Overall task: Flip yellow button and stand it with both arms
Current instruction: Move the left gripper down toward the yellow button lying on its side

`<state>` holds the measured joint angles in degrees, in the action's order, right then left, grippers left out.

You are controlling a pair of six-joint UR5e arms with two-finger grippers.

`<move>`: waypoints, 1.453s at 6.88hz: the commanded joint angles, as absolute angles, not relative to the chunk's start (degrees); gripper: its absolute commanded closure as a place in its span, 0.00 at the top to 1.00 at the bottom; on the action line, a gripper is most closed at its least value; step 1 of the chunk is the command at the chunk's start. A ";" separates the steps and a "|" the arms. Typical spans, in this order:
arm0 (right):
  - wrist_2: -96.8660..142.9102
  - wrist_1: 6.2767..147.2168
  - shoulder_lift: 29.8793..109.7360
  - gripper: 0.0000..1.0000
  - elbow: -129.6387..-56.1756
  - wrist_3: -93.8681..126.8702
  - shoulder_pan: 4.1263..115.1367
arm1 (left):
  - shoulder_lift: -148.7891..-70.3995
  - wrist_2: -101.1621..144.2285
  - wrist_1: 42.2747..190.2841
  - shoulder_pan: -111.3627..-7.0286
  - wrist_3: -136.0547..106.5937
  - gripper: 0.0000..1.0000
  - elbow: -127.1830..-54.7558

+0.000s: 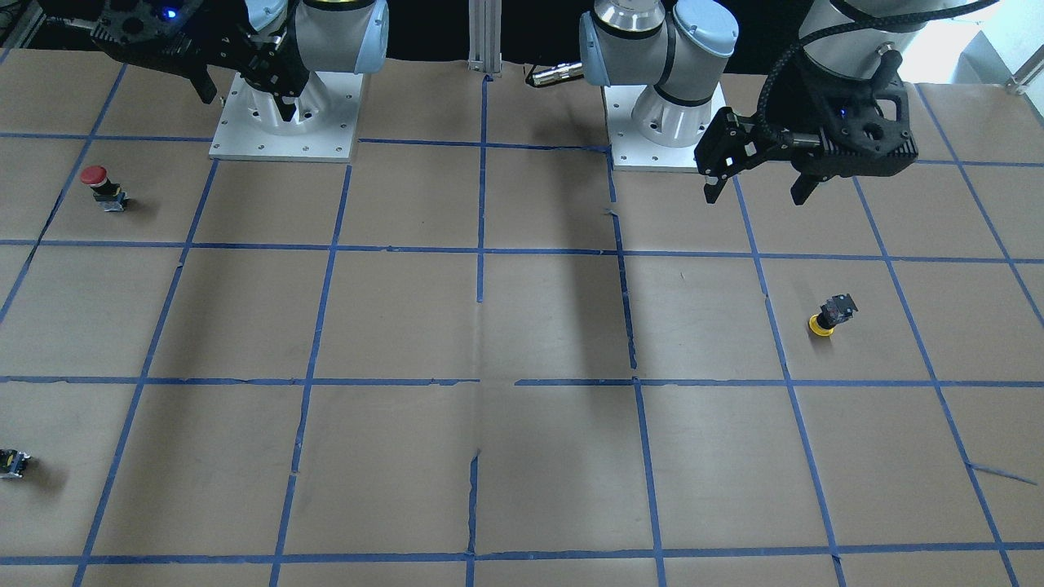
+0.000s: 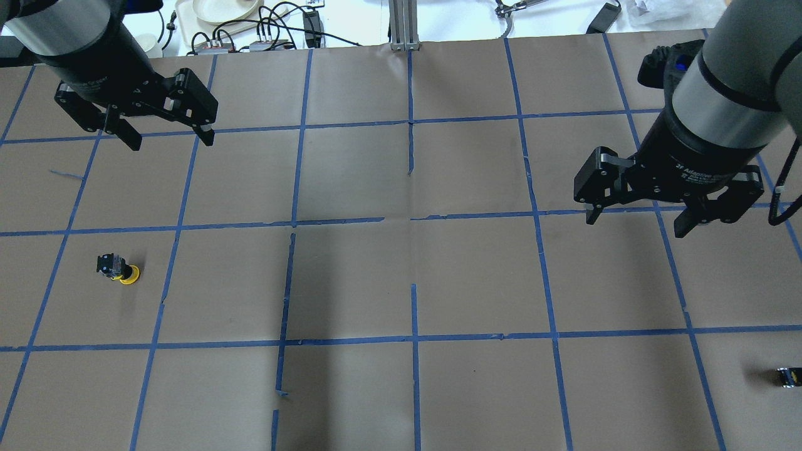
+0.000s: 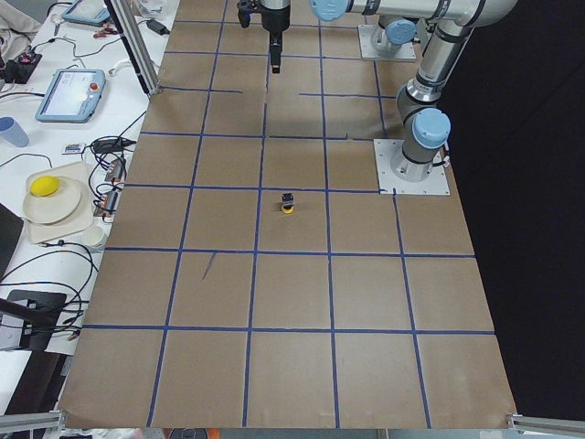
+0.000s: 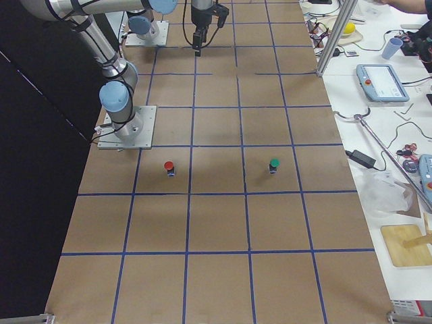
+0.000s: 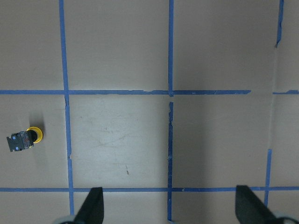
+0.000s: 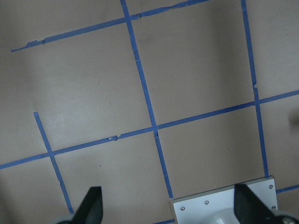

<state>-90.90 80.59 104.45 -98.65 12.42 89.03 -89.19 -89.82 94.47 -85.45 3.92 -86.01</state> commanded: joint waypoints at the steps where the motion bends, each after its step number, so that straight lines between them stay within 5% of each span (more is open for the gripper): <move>1: -91.05 80.77 104.59 1.00 -98.70 12.39 89.03 | -89.30 -89.56 94.31 -85.52 3.52 1.00 -85.87; 5: -91.23 80.77 104.59 1.00 -98.70 12.57 89.03 | -88.94 -90.08 93.96 -84.12 5.44 1.00 -88.40; 10: -90.88 80.33 104.59 1.00 -98.79 12.57 89.03 | -93.50 -93.60 87.94 -63.15 14.74 0.99 -93.66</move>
<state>-90.93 80.40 104.62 -98.79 12.57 89.03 -92.46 -92.89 91.70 -67.83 12.47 -91.15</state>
